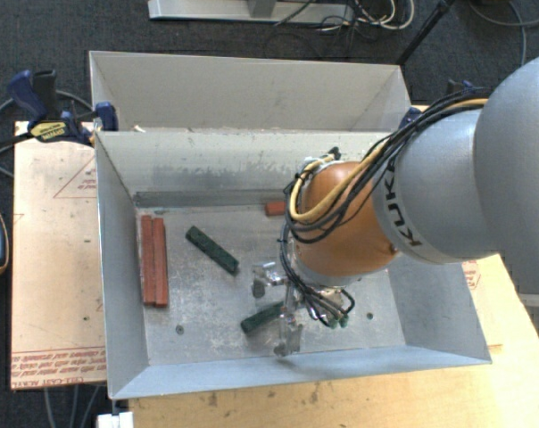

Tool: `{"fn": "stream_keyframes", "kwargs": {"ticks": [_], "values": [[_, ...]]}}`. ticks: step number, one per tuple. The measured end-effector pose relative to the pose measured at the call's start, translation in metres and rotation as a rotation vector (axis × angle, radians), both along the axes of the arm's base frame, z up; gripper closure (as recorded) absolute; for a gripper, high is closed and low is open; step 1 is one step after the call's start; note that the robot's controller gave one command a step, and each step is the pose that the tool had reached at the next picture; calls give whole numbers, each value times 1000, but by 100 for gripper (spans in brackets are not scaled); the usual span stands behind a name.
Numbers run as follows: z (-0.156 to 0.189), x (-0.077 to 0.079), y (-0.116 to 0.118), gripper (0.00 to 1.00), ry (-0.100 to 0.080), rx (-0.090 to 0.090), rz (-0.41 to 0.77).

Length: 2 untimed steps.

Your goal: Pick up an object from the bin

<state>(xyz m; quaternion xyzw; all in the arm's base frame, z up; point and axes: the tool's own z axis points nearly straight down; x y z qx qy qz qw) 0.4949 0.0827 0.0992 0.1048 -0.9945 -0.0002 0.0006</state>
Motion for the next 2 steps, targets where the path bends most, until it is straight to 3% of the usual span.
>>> {"fn": "stream_keyframes", "kwargs": {"ticks": [1,2], "values": [[-29,3,-2,0,-8,2,114],[-28,5,-1,0,-7,2,112]]}}
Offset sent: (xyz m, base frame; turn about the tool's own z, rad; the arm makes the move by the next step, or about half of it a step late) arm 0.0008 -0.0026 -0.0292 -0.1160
